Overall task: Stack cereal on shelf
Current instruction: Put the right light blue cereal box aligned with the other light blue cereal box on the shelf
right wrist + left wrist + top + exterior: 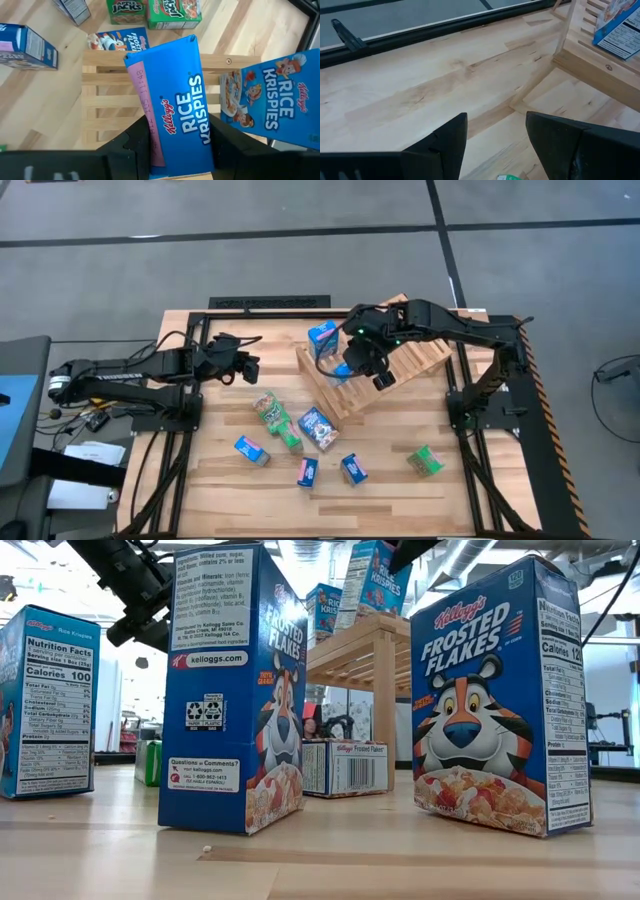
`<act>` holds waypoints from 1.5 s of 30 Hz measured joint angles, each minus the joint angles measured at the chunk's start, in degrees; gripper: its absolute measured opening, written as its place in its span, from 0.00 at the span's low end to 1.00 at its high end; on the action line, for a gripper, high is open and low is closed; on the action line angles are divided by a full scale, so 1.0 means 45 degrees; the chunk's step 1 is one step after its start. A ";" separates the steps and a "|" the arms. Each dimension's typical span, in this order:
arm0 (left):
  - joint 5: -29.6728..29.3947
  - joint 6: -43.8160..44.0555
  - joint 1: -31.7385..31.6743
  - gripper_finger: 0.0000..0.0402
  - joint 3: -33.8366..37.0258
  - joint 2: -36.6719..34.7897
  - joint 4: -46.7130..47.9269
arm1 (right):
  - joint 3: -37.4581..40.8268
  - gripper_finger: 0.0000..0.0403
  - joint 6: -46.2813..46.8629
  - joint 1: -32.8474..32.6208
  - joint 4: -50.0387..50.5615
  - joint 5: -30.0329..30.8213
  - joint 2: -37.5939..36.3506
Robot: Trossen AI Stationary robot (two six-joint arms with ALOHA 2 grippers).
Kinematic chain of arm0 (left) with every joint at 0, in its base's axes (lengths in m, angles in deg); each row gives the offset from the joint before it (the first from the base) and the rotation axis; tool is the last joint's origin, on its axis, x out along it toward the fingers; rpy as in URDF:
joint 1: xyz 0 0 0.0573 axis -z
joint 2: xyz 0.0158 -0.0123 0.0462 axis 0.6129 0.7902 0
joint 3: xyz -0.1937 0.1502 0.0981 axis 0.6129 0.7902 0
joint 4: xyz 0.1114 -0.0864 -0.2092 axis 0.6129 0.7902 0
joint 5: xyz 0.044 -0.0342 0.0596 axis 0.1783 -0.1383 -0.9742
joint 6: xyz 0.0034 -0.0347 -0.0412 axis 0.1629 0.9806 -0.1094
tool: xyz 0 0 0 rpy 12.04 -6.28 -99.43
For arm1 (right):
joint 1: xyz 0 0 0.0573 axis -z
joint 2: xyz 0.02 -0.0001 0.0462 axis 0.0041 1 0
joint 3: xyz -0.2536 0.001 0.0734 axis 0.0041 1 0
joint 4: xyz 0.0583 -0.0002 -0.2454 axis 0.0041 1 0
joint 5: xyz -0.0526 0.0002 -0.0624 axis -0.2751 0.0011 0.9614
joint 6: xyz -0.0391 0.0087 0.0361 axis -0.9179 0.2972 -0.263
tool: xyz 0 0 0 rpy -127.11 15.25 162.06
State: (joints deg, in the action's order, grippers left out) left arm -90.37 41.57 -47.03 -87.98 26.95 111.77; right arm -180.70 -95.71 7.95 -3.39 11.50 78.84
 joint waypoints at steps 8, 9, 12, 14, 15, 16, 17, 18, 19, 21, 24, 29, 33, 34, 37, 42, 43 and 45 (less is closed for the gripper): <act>-0.0058 0.0010 0.0005 0.48 0.0000 0.0000 0.0003 | 0.0000 0.42 0.0001 0.0324 0.0010 -0.0141 0.0000; -0.0058 0.0010 0.0005 0.48 0.0000 -0.0002 0.0002 | 0.0000 0.42 0.0001 0.0383 0.0010 -0.0141 0.0000; -0.0058 0.0019 0.0005 0.48 0.0000 0.0000 0.0005 | 0.0000 0.43 0.0002 0.0472 0.0008 -0.0171 0.0000; -0.0058 0.0024 0.0005 0.48 0.0000 0.0000 0.0005 | 0.0000 0.45 0.0005 0.0477 0.0006 -0.0296 0.0000; -0.0056 0.0027 0.0005 0.48 0.0000 0.0000 0.0005 | 0.0000 0.46 0.0005 0.0482 0.0005 -0.0399 0.0000; -0.0058 0.0029 0.0005 0.48 0.0000 0.0000 0.0005 | 0.0000 0.47 0.0005 0.0492 0.0005 -0.0472 0.0000; -0.0059 0.0029 0.0005 0.48 0.0000 0.0000 0.0005 | 0.0000 0.48 0.0005 0.0514 0.0005 -0.0476 0.0000; -0.0082 0.0029 0.0005 0.48 0.0000 0.0000 0.0005 | 0.0000 0.49 0.0005 0.0525 0.0005 -0.0481 0.0000; -0.0105 0.0033 0.0005 0.48 0.0000 0.0000 0.0004 | 0.0000 0.50 0.0005 0.0526 0.0000 -0.0486 0.0000; -0.0194 0.0034 0.0005 0.48 0.0000 0.0000 0.0005 | 0.0000 0.52 0.0002 0.0540 -0.0041 -0.0484 0.0000; -0.0271 0.0034 0.0005 0.48 0.0000 0.0000 0.0005 | 0.0000 0.53 0.0007 0.0596 -0.0180 -0.0481 0.0000; -0.0296 0.0035 0.0005 0.48 0.0000 0.0000 0.0005 | 0.0000 0.54 0.0005 0.0669 -0.0194 -0.0481 0.0000; -0.0296 0.0039 0.0005 0.48 0.0000 0.0000 0.0005 | 0.0000 0.54 0.0009 0.0719 -0.0246 -0.0481 0.0000; -0.0296 0.0039 0.0005 0.48 0.0000 0.0000 0.0005 | 0.0000 0.54 0.0028 0.0720 -0.0264 -0.0481 0.0000; -0.0295 0.0039 0.0005 0.48 0.0000 0.0000 0.0005 | 0.0002 0.54 0.0106 0.0723 -0.0407 -0.0481 0.0000; -0.0295 0.0045 0.0005 0.48 0.0000 0.0000 0.0005 | 0.0002 0.61 0.0144 0.0720 -0.0471 -0.0478 0.0000; -0.0296 0.0056 0.0005 0.48 0.0000 0.0000 0.0005 | 0.0005 0.63 0.0141 0.0720 -0.0471 -0.0476 0.0000; -0.0291 0.0058 0.0005 0.48 0.0000 0.0000 0.0005 | 0.0004 0.65 0.0134 0.0719 -0.0472 -0.0471 0.0000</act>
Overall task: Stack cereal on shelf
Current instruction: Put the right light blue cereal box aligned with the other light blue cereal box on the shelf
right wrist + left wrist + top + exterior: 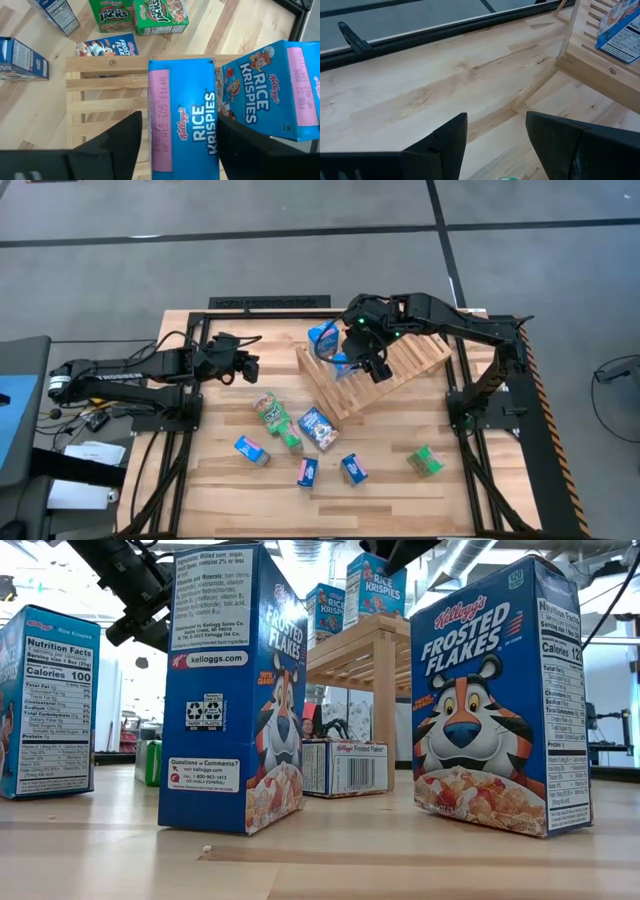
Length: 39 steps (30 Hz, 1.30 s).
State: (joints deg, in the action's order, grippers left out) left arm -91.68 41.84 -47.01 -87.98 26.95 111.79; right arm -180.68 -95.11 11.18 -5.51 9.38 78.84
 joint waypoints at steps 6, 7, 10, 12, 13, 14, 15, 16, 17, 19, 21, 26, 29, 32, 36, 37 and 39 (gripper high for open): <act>-0.0016 0.0028 0.0000 0.48 0.0000 0.0000 0.0000 | 0.0000 0.66 -0.0119 0.0059 -0.0009 0.0005 0.0000; -0.0021 0.0031 0.0000 0.48 0.0000 -0.0002 0.0000 | 0.0001 0.66 -0.0119 0.0116 -0.0004 0.0005 0.0000; -0.0024 0.0034 0.0000 0.48 0.0000 0.0000 0.0000 | -0.0003 0.66 -0.0125 0.0169 -0.0009 0.0017 0.0000; -0.0029 0.0034 0.0000 0.48 0.0000 0.0000 0.0005 | 0.0001 0.66 -0.0188 0.0176 -0.0007 0.0034 0.0000; -0.0034 0.0034 0.0000 0.48 0.0000 0.0000 0.0005 | 0.0001 0.66 -0.0231 0.0164 -0.0004 0.0034 0.0000; -0.0038 0.0034 0.0000 0.48 0.0000 0.0000 0.0005 | -0.0003 0.65 -0.0245 0.0161 -0.0004 0.0034 0.0000; -0.0042 0.0034 0.0000 0.48 0.0000 0.0000 0.0005 | -0.0004 0.65 -0.0267 0.0153 -0.0004 0.0026 0.0000; -0.0044 0.0034 0.0000 0.48 0.0000 0.0000 0.0005 | 0.0000 0.64 -0.0270 0.0143 0.0004 0.0021 0.0000; -0.0046 0.0034 0.0000 0.48 0.0000 0.0000 0.0005 | 0.0001 0.63 -0.0270 0.0132 0.0021 0.0022 0.0000; -0.0070 0.0034 0.0000 0.48 0.0000 0.0000 0.0005 | 0.0001 0.60 -0.0328 0.0132 0.0109 0.0024 0.0000; -0.0147 0.0034 0.0000 0.48 0.0000 0.0000 0.0005 | 0.0001 0.56 -0.0333 0.0137 0.0121 0.0024 0.0000; -0.0173 0.0090 0.0001 0.48 0.0000 -0.0002 0.0005 | 0.0001 0.41 -0.0367 0.0137 0.0107 0.0024 0.0000; -0.0189 0.0255 0.0000 0.48 0.0000 0.0000 0.0005 | 0.0001 0.35 -0.0449 0.0137 0.0098 0.0024 0.0000; -0.0189 0.0321 0.0004 0.48 0.0000 -0.0004 0.0006 | 0.0001 0.34 -0.0490 0.0137 0.0036 0.0019 0.0000; -0.0185 0.0344 0.0004 0.48 0.0000 0.0000 0.0005 | 0.0001 0.37 -0.0659 0.0093 -0.0117 -0.0052 -0.0004; -0.0185 0.0340 0.0000 0.48 0.0000 0.0000 0.0010 | 0.0001 0.38 -0.0672 0.0045 -0.0227 -0.0096 -0.0004; -0.0185 0.0371 0.0000 0.48 0.0000 0.0000 0.0006 | 0.0001 0.40 -0.0750 -0.0048 -0.0423 -0.0264 -0.0001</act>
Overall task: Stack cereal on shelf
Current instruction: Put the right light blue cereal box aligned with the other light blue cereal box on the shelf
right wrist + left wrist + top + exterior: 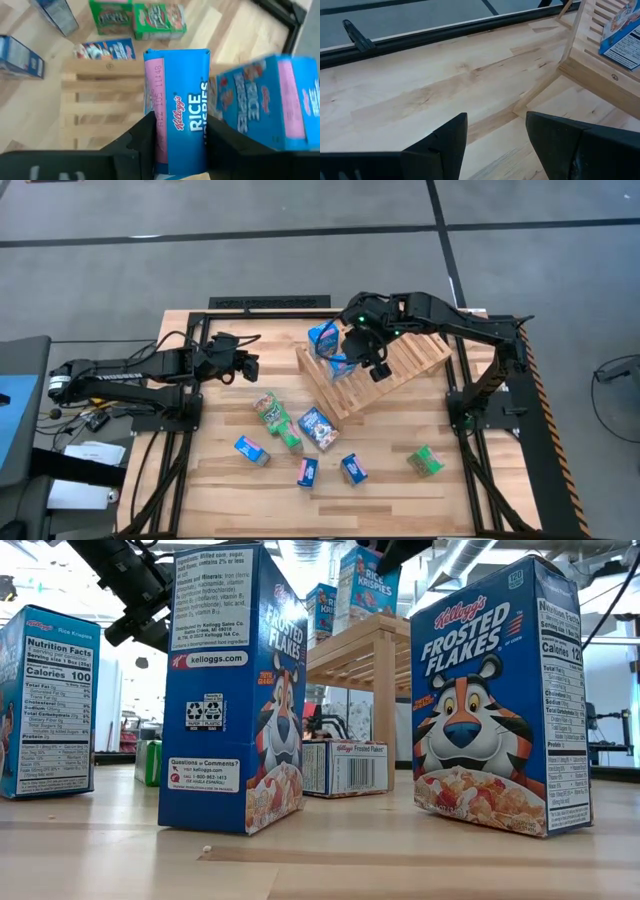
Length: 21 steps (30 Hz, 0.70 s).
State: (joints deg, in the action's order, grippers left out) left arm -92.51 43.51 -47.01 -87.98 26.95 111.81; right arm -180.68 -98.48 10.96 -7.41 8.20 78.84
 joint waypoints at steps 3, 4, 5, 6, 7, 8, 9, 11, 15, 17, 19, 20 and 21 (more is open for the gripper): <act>0.0000 0.0074 0.0002 0.48 0.0000 0.0000 0.0001 | 0.0000 0.40 -0.0088 -0.0159 0.0047 -0.0016 -0.0004; -0.0001 0.0075 0.0005 0.48 0.0000 0.0000 0.0002 | 0.0000 0.40 -0.0088 -0.0174 0.0040 -0.0018 -0.0004; 0.0000 0.0078 0.0000 0.48 0.0000 0.0000 0.0002 | 0.0000 0.40 -0.0091 -0.0173 0.0046 -0.0023 -0.0004; 0.0000 0.0080 0.0005 0.48 0.0000 0.0000 0.0001 | 0.0000 0.40 -0.0120 -0.0162 0.0053 -0.0022 -0.0004; 0.0000 0.0085 0.0003 0.48 0.0000 0.0000 -0.0001 | 0.0000 0.41 -0.0229 -0.0154 0.0049 -0.0022 -0.0004; 0.0000 0.0085 0.0004 0.48 0.0000 0.0000 -0.0001 | 0.0000 0.41 -0.0343 -0.0145 0.0049 -0.0018 -0.0004; 0.0000 0.0090 0.0000 0.48 0.0000 0.0000 0.0000 | 0.0000 0.41 -0.0392 -0.0136 0.0040 -0.0018 -0.0004; 0.0000 0.0090 0.0001 0.48 0.0000 0.0000 -0.0001 | 0.0000 0.41 -0.0486 -0.0107 0.0043 -0.0018 -0.0004; 0.0000 0.0090 0.0004 0.48 0.0000 0.0000 0.0001 | 0.0000 0.41 -0.0484 -0.0041 0.0049 -0.0077 -0.0004; 0.0000 0.0090 0.0005 0.48 0.0000 0.0000 -0.0001 | 0.0000 0.41 -0.0486 -0.0038 0.0044 -0.0287 -0.0004; 0.0000 0.0090 0.0000 0.48 0.0000 0.0000 -0.0001 | 0.0000 0.41 -0.0407 -0.0033 0.0044 -0.0353 -0.0004; 0.0000 0.0090 0.0000 0.48 0.0000 0.0000 0.0002 | 0.0000 0.41 -0.0332 -0.0037 0.0044 -0.0357 -0.0004; 0.0000 0.0090 0.0005 0.48 0.0000 0.0000 -0.0001 | 0.0000 0.42 -0.0321 -0.0038 0.0044 -0.0363 -0.0004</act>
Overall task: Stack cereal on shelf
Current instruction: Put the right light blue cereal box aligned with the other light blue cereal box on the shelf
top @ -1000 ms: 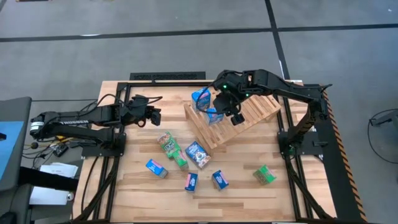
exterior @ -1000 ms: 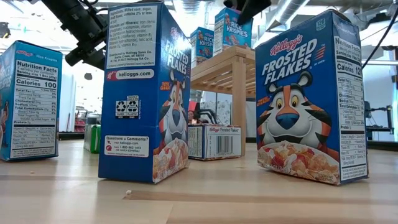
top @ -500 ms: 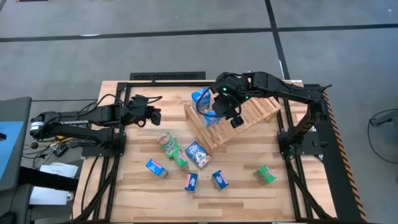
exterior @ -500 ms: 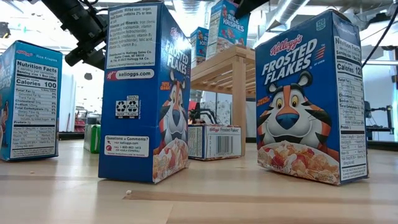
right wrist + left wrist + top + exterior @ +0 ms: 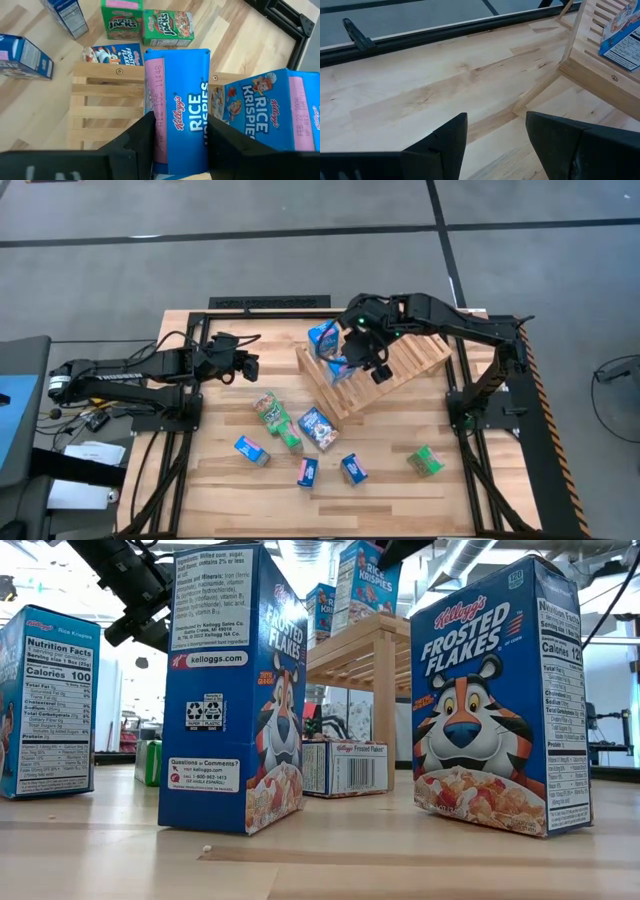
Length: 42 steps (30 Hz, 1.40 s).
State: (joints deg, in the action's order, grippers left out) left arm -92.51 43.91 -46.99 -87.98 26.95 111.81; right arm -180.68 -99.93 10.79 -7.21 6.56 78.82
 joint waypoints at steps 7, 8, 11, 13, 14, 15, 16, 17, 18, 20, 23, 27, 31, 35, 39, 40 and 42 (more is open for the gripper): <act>0.0000 0.0035 -0.0004 0.48 0.0000 0.0000 0.0004 | 0.0000 0.51 0.0036 0.0010 -0.0014 -0.0024 0.0000; 0.0000 0.0083 0.0000 0.48 0.0000 0.0000 0.0005 | 0.0000 0.52 0.0039 0.0010 -0.0033 -0.0024 0.0000; 0.0000 0.0102 -0.0002 0.48 0.0000 0.0000 0.0004 | 0.0000 0.54 0.0041 0.0010 -0.0097 -0.0019 0.0000; 0.0000 0.0102 0.0000 0.48 0.0000 0.0000 0.0001 | 0.0000 0.55 0.0049 0.0010 -0.0170 -0.0019 0.0000; 0.0000 0.0102 -0.0005 0.48 0.0000 0.0000 0.0005 | 0.0000 0.56 0.0049 0.0010 -0.0170 -0.0019 0.0000; 0.0000 0.0102 -0.0002 0.48 0.0000 0.0000 0.0002 | 0.0000 0.56 0.0053 0.0010 -0.0180 -0.0019 0.0000; 0.0000 0.0102 -0.0001 0.48 0.0000 0.0000 0.0005 | 0.0000 0.57 0.0053 0.0010 -0.0199 -0.0019 0.0000; 0.0000 0.0102 -0.0001 0.48 0.0000 0.0000 0.0005 | 0.0000 0.57 0.0053 0.0010 -0.0195 -0.0019 0.0000; 0.0000 0.0102 -0.0004 0.48 0.0000 0.0000 0.0000 | 0.0000 0.57 0.0053 0.0010 -0.0198 -0.0015 0.0000; 0.0000 0.0102 -0.0004 0.48 0.0000 0.0000 0.0005 | 0.0000 0.57 0.0053 0.0010 -0.0241 -0.0015 0.0000; 0.0003 0.0102 -0.0001 0.48 0.0000 0.0000 0.0003 | 0.0000 0.57 0.0061 0.0010 -0.0429 -0.0010 0.0000; 0.0005 0.0102 -0.0004 0.48 0.0000 0.0000 0.0000 | 0.0000 0.60 0.0185 0.0062 -0.0660 0.0000 0.0000; 0.0005 0.0124 0.0000 0.48 0.0000 0.0000 0.0005 | 0.0000 0.66 0.0464 0.0073 -0.0614 0.0015 0.0000; 0.0005 0.0151 -0.0005 0.48 0.0000 0.0000 0.0005 | 0.0000 0.70 0.0627 -0.0025 -0.0544 0.0019 0.0000; 0.0005 0.0151 0.0000 0.48 0.0000 0.0000 0.0005 | 0.0000 0.71 0.0614 -0.0171 -0.0683 0.0169 -0.0010; 0.0005 0.0151 -0.0002 0.48 0.0000 0.0000 0.0005 | 0.0000 0.71 0.0615 -0.0211 -0.0689 0.0354 -0.0015; 0.0005 0.0151 0.0000 0.48 0.0000 0.0000 0.0003 | 0.0000 0.71 0.0607 -0.0214 -0.0695 0.0672 -0.0015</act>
State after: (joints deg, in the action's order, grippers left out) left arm -92.49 44.59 -46.99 -87.98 26.95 111.83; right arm -180.68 -97.20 9.83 -10.34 9.59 78.75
